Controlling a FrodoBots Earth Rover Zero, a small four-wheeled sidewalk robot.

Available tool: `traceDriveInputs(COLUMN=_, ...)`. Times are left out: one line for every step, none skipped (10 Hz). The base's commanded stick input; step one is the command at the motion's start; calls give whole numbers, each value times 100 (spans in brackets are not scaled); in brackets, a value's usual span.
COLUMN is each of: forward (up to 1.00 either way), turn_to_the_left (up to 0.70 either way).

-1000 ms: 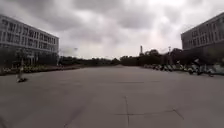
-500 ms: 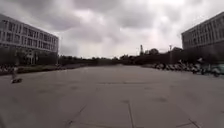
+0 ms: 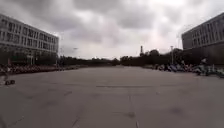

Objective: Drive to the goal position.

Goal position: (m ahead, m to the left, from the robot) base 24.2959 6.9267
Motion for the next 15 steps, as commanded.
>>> traceDriveInputs(forward=70, turn_to_the_left=0)
traceDriveInputs(forward=70, turn_to_the_left=0)
traceDriveInputs(forward=70, turn_to_the_left=0)
traceDriveInputs(forward=70, turn_to_the_left=0)
traceDriveInputs(forward=70, turn_to_the_left=0)
traceDriveInputs(forward=70, turn_to_the_left=0)
traceDriveInputs(forward=70, turn_to_the_left=0)
traceDriveInputs(forward=70, turn_to_the_left=0)
traceDriveInputs(forward=70, turn_to_the_left=0)
traceDriveInputs(forward=70, turn_to_the_left=0)
traceDriveInputs(forward=70, turn_to_the_left=0)
traceDriveInputs(forward=70, turn_to_the_left=0)
traceDriveInputs(forward=70, turn_to_the_left=0)
traceDriveInputs(forward=70, turn_to_the_left=0)
traceDriveInputs(forward=70, turn_to_the_left=0)
